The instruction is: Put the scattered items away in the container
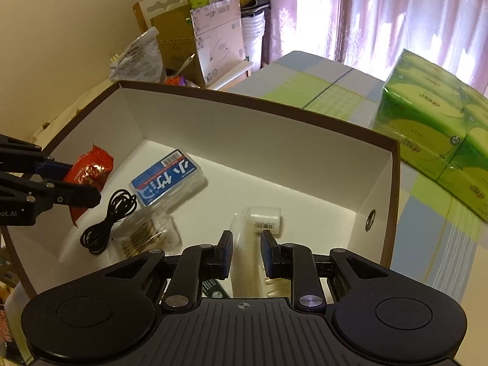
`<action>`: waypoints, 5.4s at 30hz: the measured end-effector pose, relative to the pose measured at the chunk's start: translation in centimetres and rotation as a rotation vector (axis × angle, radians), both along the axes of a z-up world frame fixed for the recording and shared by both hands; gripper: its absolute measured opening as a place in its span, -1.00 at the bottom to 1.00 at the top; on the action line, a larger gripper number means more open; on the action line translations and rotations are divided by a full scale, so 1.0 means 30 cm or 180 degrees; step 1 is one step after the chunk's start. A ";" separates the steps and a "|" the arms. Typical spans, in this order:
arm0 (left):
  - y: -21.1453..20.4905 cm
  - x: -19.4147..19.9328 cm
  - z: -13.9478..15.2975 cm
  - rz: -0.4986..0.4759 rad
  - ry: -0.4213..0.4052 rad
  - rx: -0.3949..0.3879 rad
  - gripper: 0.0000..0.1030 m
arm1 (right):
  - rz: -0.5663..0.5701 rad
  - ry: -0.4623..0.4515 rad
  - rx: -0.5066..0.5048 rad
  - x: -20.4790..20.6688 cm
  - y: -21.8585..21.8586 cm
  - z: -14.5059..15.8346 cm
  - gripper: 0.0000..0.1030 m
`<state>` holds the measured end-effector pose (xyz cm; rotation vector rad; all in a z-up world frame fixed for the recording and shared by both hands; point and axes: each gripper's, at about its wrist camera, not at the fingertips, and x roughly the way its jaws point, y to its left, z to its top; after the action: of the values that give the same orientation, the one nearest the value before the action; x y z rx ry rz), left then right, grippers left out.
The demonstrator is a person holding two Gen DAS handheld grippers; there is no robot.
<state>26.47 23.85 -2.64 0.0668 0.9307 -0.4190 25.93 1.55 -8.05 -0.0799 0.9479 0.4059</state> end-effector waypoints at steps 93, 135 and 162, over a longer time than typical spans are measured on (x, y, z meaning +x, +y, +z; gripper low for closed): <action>-0.181 -0.532 0.149 0.0703 -0.0212 0.0507 0.96 | -0.0283 -0.0258 0.0010 -0.605 -0.095 0.173 0.83; -0.322 -0.705 0.139 0.0929 -0.0139 0.0668 0.96 | -0.0015 -0.0181 -0.0027 -0.730 -0.186 0.150 0.83; -0.362 -0.748 0.122 0.0951 -0.0113 0.0747 0.96 | 0.0027 -0.0150 -0.0030 -0.778 -0.211 0.151 0.83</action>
<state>4.04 12.99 1.02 0.1465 0.9343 -0.0309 2.60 -4.79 -3.53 -0.1018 0.9034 0.4058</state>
